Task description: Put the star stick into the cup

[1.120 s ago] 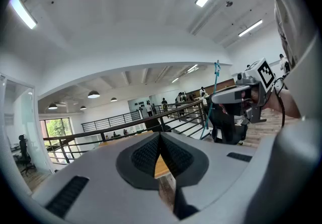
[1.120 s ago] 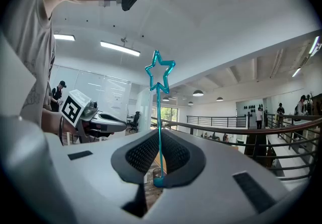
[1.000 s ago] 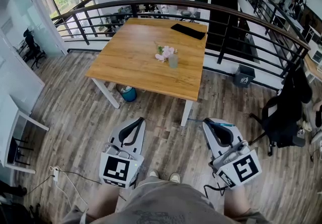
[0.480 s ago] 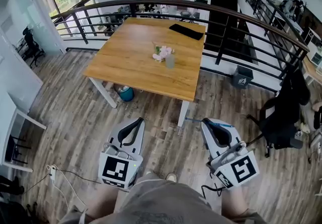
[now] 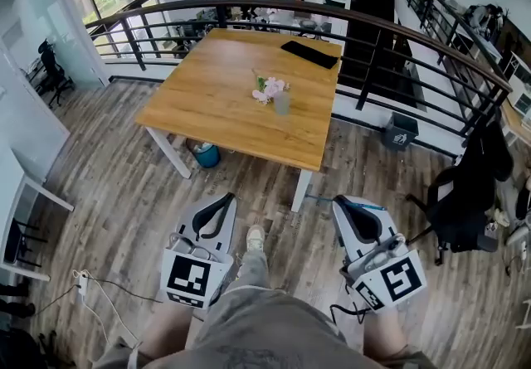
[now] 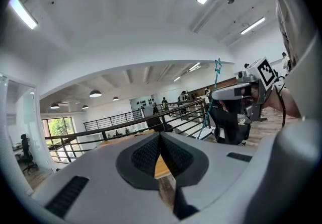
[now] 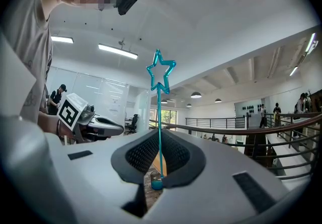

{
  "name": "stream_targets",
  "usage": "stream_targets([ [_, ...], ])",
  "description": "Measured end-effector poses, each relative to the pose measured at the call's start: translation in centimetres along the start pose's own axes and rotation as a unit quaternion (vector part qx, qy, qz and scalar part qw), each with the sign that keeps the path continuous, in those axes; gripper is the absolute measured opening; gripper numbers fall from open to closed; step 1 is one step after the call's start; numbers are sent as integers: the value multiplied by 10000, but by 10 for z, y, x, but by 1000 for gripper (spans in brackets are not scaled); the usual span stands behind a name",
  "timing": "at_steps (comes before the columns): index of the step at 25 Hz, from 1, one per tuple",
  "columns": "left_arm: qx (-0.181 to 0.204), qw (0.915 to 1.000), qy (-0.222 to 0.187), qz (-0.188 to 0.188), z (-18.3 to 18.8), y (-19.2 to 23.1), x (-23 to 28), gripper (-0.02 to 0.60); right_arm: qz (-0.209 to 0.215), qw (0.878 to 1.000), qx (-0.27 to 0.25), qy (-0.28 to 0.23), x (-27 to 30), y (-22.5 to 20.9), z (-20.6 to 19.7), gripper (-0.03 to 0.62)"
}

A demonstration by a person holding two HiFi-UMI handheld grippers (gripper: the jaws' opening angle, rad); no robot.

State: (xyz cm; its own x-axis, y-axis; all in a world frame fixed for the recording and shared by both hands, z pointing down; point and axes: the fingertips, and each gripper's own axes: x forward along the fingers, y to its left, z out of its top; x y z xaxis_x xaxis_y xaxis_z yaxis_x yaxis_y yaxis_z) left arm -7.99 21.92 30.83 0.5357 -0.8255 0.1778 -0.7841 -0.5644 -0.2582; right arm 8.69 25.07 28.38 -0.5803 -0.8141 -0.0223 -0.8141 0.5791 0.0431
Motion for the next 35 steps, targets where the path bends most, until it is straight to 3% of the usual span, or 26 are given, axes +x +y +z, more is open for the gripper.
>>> stream_targets([
  [7, -161, 9998, -143, -30, -4, 20, 38, 17, -33, 10000, -70, 57, 35, -23, -11, 40],
  [16, -44, 9994, -34, -330, -13, 70, 112, 17, -227, 9996, 40, 182, 110, -70, -20, 41],
  [27, -7, 9979, 84, -649, -22, 161, 220, 17, -389, 9979, 5, 509, 235, -132, -27, 40],
  [35, -20, 9973, -71, -726, -20, 241, 295, 17, -574, 9965, -45, 612, 322, -172, -27, 41],
])
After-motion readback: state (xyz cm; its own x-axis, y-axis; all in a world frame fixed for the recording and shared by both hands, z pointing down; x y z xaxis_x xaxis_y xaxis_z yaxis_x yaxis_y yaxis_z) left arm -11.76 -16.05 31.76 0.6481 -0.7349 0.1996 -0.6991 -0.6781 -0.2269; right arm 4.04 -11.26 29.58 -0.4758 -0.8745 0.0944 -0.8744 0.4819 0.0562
